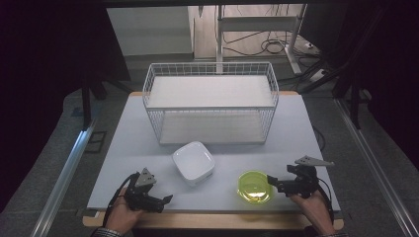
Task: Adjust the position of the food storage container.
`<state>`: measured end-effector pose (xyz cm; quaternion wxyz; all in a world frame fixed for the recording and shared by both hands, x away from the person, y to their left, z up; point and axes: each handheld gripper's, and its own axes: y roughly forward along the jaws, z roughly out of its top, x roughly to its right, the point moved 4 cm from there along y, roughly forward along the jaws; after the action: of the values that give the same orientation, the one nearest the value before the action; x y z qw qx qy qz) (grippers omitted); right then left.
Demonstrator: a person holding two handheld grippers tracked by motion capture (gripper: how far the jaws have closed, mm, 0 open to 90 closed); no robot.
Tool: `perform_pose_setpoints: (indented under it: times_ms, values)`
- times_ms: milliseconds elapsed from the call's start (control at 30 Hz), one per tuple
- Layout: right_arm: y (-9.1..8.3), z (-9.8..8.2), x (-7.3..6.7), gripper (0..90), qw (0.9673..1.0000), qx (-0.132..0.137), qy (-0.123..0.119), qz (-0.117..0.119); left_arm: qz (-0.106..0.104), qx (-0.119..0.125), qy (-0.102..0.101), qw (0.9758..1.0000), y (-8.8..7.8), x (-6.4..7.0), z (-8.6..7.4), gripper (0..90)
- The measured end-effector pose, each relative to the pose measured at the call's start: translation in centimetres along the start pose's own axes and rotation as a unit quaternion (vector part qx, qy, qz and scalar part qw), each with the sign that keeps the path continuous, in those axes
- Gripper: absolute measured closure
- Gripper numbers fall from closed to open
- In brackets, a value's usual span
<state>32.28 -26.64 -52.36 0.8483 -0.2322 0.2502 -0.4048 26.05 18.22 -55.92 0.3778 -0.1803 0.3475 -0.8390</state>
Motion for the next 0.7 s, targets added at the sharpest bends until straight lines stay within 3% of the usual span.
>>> perform_pose_setpoints:
  times_ms: [133,267,500,700]
  values:
    - [-0.1,0.0,-0.3,0.4,0.9999,-0.01,-0.008,0.006,-0.008,0.016,-0.009,0.9998,-0.3,-0.1,0.1,1.0]
    - [-0.1,0.1,-0.2,2.0,0.9997,-0.02,0.011,0.011,-0.005,0.037,-0.005,0.9993,-0.8,-0.2,0.4,4.3]
    - [-0.4,0.3,-0.2,8.9,0.9996,-0.016,0.019,0.009,-0.007,0.032,0.015,0.9993,-0.6,0.3,0.5,8.8]
    - [-1.1,0.8,-0.8,25.0,0.9999,-0.01,-0.007,-0.011,-0.017,0.022,0.043,0.9987,-0.2,0.7,0.3,11.1]
